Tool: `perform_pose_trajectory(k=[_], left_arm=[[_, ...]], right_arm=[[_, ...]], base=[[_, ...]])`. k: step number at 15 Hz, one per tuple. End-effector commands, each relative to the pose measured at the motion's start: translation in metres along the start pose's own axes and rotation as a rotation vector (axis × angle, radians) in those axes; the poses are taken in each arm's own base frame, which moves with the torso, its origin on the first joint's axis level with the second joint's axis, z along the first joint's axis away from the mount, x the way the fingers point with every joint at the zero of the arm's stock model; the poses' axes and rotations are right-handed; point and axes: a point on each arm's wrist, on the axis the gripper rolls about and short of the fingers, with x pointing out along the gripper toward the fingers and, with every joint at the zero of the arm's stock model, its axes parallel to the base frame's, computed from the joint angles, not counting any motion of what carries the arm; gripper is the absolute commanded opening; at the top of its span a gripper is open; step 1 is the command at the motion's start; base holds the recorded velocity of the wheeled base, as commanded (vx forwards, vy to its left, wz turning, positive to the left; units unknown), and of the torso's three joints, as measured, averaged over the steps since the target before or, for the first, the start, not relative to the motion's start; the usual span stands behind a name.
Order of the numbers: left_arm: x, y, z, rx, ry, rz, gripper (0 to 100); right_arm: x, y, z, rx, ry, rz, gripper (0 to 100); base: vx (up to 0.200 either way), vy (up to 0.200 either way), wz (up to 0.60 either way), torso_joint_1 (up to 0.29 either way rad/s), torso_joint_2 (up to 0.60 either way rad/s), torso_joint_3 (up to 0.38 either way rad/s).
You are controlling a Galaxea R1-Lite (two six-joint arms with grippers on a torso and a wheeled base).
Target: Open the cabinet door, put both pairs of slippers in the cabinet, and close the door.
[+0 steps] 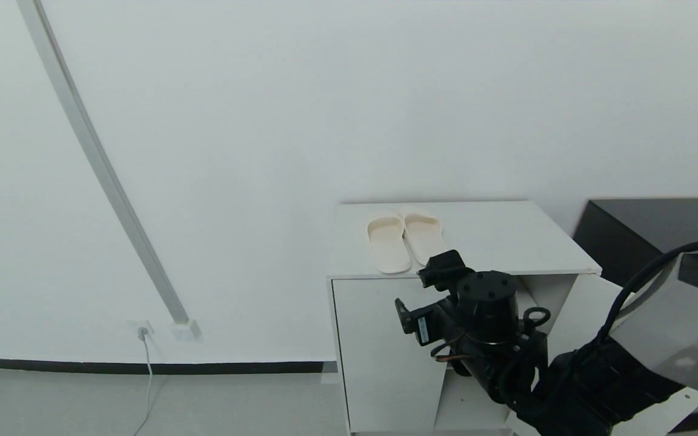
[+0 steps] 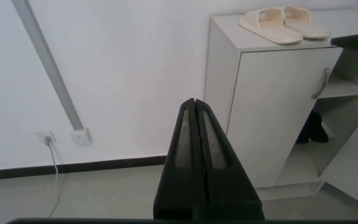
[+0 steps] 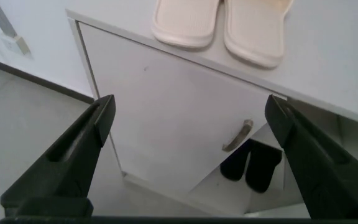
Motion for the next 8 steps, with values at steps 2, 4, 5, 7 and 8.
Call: perform_pose_trajectory(k=[2, 4, 5, 7, 8], left_arm=[[0.000, 0.000, 0.000, 0.000, 0.001, 0.000, 0], [0.000, 0.000, 0.000, 0.000, 0.001, 0.000, 0], [0.000, 0.000, 0.000, 0.000, 0.001, 0.000, 0], [0.000, 0.000, 0.000, -0.002, 0.001, 0.000, 0], [0.000, 0.000, 0.000, -0.002, 0.001, 0.000, 0]], right_arm=[[0.002, -0.007, 0.022, 0.055, -0.020, -0.020, 100], [0.002, -0.008, 0.024, 0.072, 0.010, -0.022, 100], [0.002, -0.008, 0.026, 0.093, 0.026, -0.023, 100], [0.006, -0.009, 0.029, 0.130, 0.067, -0.034, 100], [0.009, -0.010, 0.029, 0.151, 0.086, -0.039, 100]], base=[[0.000, 0.000, 0.00, 0.000, 0.00, 0.000], [0.000, 0.000, 0.00, 0.000, 0.00, 0.000], [0.000, 0.000, 0.00, 0.000, 0.00, 0.000], [0.100, 0.000, 0.00, 0.001, 0.00, 0.001], [0.200, 0.000, 0.00, 0.007, 0.00, 0.002]])
